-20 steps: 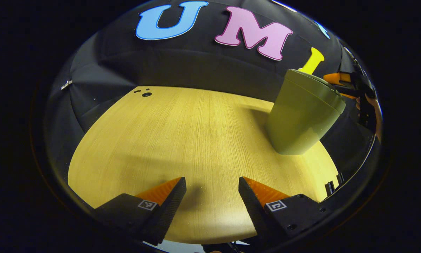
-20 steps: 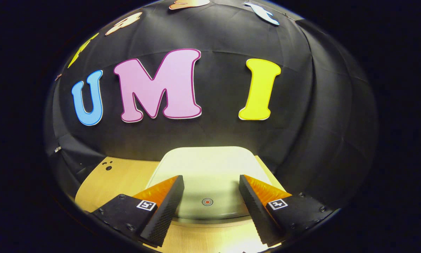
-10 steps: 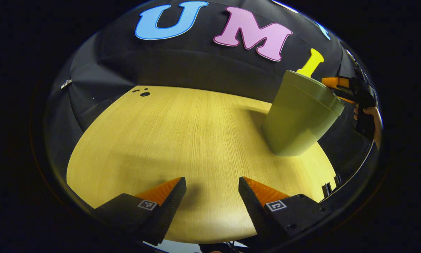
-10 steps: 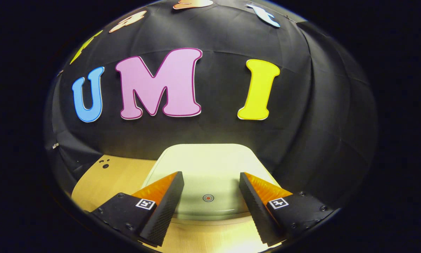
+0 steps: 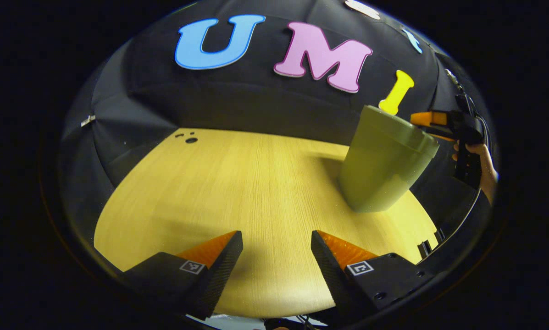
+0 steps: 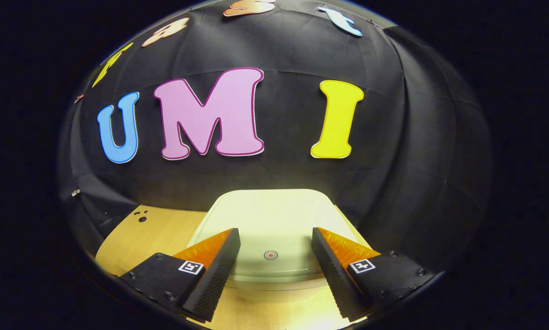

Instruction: Press the lid of the desktop garbage bin to open it, pick up the crumpled paper on the desktop and throw it into the bin, then pick up the pop can on the desktop and drop it into the bin, and finally close the garbage bin lid.

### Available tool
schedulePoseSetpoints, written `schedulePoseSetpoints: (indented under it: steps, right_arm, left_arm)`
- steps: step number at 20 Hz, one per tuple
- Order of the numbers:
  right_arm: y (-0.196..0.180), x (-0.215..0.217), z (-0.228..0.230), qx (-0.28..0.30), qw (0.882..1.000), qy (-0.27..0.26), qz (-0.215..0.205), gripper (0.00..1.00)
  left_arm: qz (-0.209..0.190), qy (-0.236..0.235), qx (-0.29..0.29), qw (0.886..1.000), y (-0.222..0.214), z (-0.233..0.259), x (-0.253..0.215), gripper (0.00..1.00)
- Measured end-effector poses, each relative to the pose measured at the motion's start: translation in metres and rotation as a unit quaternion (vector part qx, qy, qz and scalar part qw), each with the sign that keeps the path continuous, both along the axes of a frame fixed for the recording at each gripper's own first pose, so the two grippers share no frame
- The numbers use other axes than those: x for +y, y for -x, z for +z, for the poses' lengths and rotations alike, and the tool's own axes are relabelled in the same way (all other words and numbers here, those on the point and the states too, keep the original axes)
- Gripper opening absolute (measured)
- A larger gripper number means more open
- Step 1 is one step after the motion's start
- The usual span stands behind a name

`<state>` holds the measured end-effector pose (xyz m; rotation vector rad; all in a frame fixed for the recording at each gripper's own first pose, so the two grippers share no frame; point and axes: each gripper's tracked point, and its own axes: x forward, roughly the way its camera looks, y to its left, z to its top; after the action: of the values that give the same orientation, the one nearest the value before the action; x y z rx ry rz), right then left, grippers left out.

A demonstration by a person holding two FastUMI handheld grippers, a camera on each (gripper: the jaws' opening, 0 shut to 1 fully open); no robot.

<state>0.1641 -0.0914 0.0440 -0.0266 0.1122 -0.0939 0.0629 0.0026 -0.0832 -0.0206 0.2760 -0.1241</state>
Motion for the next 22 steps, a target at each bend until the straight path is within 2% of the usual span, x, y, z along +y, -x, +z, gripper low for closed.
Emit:
schedulePoseSetpoints:
  steps: [6, 11, 17, 22]
  right_arm:
    - [0.035, 0.032, 0.002, -0.016, 1.0, 0.015, 0.022, 0.99]
    - [0.086, 0.068, -0.001, -0.033, 0.999, 0.003, 0.039, 0.99]
    - [0.145, 0.11, -0.049, -0.01, 0.998, -0.01, 0.062, 0.99]
    - [0.165, 0.12, -0.09, 0.028, 0.997, -0.013, 0.07, 0.99]
  left_arm:
    - [-0.004, -0.028, -0.097, 0.995, 0.028, 0.071, 0.004, 0.96]
    - [0.009, -0.045, -0.169, 0.985, 0.064, 0.108, 0.01, 0.96]
    - [0.015, -0.034, -0.187, 0.982, 0.095, 0.1, 0.016, 0.96]
    - [0.007, -0.005, -0.152, 0.988, 0.103, 0.075, 0.012, 0.96]
